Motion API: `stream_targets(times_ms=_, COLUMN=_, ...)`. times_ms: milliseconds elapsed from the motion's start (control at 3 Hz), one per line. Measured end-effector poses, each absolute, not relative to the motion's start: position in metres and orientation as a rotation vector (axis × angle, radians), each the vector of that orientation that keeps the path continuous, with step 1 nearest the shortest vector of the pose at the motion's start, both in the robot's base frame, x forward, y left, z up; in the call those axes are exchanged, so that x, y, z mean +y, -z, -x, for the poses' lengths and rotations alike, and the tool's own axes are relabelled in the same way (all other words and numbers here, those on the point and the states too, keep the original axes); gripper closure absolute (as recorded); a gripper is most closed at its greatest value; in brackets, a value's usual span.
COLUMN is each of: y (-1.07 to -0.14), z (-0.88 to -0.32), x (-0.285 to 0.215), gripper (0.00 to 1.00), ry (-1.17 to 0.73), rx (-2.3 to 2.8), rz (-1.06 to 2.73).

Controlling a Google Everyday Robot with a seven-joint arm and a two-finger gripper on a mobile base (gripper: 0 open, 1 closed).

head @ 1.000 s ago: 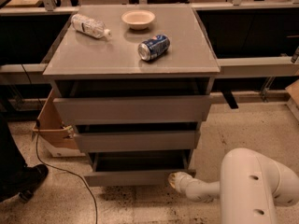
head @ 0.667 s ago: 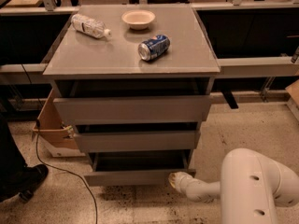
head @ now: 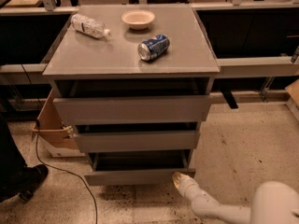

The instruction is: Close bottom drawer

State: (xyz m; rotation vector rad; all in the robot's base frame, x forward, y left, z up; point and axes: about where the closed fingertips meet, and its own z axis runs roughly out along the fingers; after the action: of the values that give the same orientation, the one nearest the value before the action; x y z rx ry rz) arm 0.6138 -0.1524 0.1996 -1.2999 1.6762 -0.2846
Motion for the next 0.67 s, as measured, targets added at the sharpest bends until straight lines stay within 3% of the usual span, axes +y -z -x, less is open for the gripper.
stream_targets(times_ms=667, y=-0.2118, z=-0.5982, x=-0.1564, gripper=1.00, ry=0.279, rx=1.604, rz=1.131)
